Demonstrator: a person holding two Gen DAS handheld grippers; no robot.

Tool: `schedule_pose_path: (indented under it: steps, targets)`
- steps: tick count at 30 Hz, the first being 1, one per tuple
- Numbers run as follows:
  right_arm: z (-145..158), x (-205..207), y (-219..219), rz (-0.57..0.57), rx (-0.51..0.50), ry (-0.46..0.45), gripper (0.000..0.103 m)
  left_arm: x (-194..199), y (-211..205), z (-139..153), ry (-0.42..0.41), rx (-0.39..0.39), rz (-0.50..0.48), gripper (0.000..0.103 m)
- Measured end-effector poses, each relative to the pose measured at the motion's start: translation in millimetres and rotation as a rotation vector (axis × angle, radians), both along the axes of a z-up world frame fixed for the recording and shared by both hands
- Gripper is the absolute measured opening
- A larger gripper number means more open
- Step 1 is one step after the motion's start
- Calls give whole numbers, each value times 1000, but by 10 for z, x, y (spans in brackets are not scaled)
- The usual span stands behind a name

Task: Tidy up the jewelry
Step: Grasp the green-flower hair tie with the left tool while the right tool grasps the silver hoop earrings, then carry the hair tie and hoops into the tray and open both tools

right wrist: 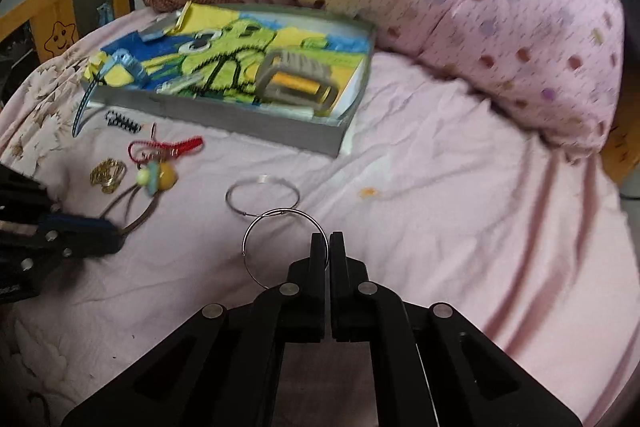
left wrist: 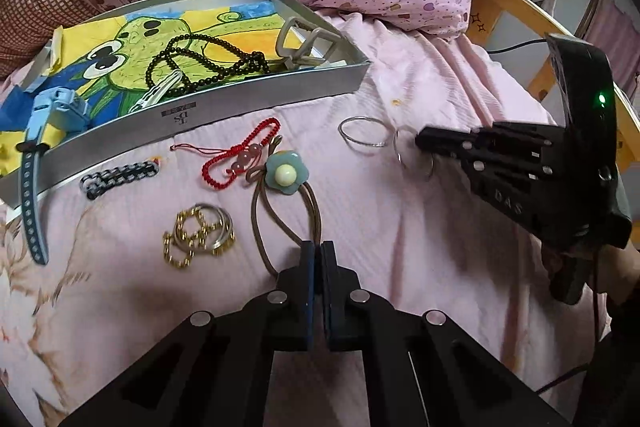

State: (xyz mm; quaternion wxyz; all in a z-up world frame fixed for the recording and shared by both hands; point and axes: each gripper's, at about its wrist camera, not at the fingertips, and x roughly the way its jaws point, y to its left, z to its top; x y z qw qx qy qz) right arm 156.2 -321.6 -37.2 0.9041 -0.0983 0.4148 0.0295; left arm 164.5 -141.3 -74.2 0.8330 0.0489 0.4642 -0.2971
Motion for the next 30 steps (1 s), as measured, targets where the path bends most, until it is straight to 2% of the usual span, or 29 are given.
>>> schedule_pose_path:
  steps: [7,16,24,30]
  targets:
    - [276,-137,6,-21,-64,-125,2,-204,128,212,-23,-12,0,3]
    - [598,-284,164,17,-102,-249,2,-244,231,630,-119,-29,8,3]
    - [820,-202,200,9,-19,-289,2,115,290,1058,-155,-92,34,3]
    - [960,314,251,6,83,-284,2,629,348,1363,-199,-116,100,3]
